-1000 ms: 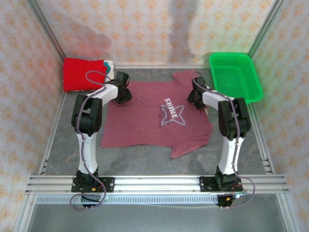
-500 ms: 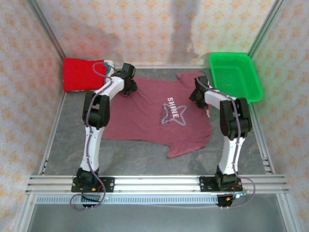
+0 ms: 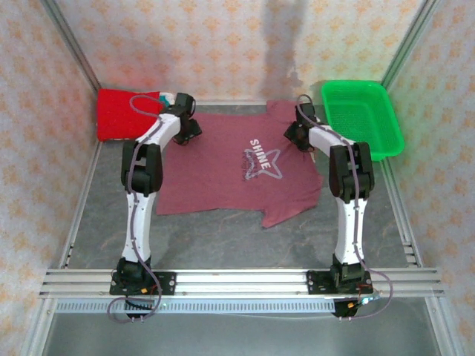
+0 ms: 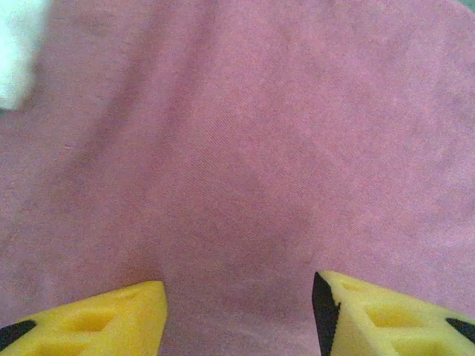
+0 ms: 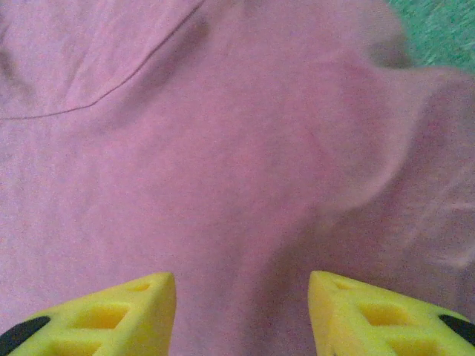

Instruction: Fold and stack the t-shirts

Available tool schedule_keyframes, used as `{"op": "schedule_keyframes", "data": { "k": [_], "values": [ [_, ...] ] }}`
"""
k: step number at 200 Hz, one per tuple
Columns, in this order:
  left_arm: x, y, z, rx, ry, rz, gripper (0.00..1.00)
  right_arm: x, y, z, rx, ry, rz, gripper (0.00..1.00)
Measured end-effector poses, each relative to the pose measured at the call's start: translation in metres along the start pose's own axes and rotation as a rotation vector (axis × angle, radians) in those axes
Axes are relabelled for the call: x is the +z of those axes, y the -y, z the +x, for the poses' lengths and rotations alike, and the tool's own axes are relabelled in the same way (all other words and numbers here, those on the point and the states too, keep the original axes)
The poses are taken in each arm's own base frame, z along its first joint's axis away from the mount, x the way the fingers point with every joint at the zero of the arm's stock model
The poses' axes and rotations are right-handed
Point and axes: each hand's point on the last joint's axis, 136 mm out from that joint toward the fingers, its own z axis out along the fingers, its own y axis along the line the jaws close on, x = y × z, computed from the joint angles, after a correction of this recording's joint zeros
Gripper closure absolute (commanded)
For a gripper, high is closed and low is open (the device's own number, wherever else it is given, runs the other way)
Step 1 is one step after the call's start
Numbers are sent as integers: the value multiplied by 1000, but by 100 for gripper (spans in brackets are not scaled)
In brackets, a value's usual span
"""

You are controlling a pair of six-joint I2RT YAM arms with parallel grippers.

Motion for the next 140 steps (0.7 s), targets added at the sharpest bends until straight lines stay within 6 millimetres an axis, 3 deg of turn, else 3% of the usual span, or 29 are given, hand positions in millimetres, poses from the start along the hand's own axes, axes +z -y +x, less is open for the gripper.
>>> {"op": "schedule_keyframes", "data": {
  "k": [17,30,47,69,82,91,104,124,140],
  "values": [
    [-18,-14,4,-4,-7,-22,37,-12,-1,5,-5,-14,-25,45],
    [-45,-24,15,-3,0,-26,31,-36,0,12,-16,-23,-46,43],
    [-101,-32,34,7,38,8,30,-84,-5,12,-42,4,-103,42],
    [-179,-42,58,14,154,112,28,-163,-13,13,-98,101,-231,39],
    [-203,-60,75,6,189,132,28,-202,-8,23,-131,162,-310,37],
    [-206,-79,87,-9,189,120,29,-219,0,36,-154,195,-351,36],
    [-192,-114,109,-53,144,70,32,-231,17,58,-170,216,-382,36],
    [-161,-168,150,-120,27,-48,41,-219,49,95,-178,183,-363,36],
    [-150,-190,176,-145,-50,-98,43,-205,67,115,-178,142,-332,36]
  ]
}}
